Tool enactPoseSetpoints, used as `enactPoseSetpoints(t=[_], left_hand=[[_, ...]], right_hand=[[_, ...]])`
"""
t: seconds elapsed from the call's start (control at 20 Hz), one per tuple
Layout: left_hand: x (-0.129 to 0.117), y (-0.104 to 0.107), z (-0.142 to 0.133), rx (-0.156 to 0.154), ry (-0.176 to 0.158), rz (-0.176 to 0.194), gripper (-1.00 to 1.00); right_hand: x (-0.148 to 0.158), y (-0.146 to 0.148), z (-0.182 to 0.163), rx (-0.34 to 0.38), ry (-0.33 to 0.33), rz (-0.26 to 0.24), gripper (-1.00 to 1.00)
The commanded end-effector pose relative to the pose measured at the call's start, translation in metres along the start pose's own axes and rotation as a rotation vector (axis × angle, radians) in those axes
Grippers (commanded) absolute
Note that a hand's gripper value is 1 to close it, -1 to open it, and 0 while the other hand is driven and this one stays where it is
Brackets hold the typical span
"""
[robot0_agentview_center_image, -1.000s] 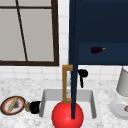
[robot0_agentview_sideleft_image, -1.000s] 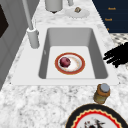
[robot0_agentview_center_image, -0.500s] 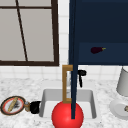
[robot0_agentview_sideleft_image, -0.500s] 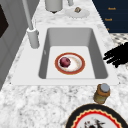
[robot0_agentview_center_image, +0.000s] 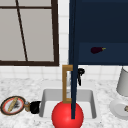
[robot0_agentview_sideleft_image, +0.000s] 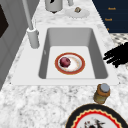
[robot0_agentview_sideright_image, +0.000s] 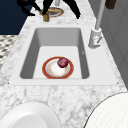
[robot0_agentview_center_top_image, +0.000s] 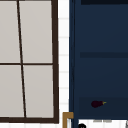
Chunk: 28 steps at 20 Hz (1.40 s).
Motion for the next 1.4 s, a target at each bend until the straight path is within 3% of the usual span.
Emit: enactPoseSetpoints(t=[0.0, 0.3, 0.5, 0.6, 0.9, 0.95, 1.0, 1.35], left_hand=[[0.000, 0.000, 0.000, 0.000, 0.000, 0.000, 0.00], [0.000, 0.000, 0.000, 0.000, 0.000, 0.000, 0.00], [0.000, 0.000, 0.000, 0.000, 0.000, 0.000, 0.00], [0.000, 0.000, 0.000, 0.000, 0.000, 0.000, 0.00], [0.000, 0.000, 0.000, 0.000, 0.000, 0.000, 0.00], [0.000, 0.000, 0.000, 0.000, 0.000, 0.000, 0.00], [0.000, 0.000, 0.000, 0.000, 0.000, 0.000, 0.00], [0.000, 0.000, 0.000, 0.000, 0.000, 0.000, 0.00]], right_hand=[[-0.003, -0.011, -0.018, 0.075, -0.013, 0.020, -1.00], [-0.005, -0.023, -0.047, 0.170, -0.024, 0.000, -1.00], [-0.012, -0.015, -0.084, 0.148, -0.056, 0.062, -1.00], [-0.014, -0.010, -0.102, 0.145, -0.061, 0.069, -1.00], [-0.024, -0.008, -0.147, 0.154, -0.098, 0.024, -1.00], [-0.026, -0.007, -0.152, 0.160, -0.099, 0.019, 1.00], [-0.026, -0.009, -0.156, 0.153, -0.104, 0.040, 1.00], [-0.030, -0.036, -0.182, 0.127, -0.074, 0.012, 1.00]])
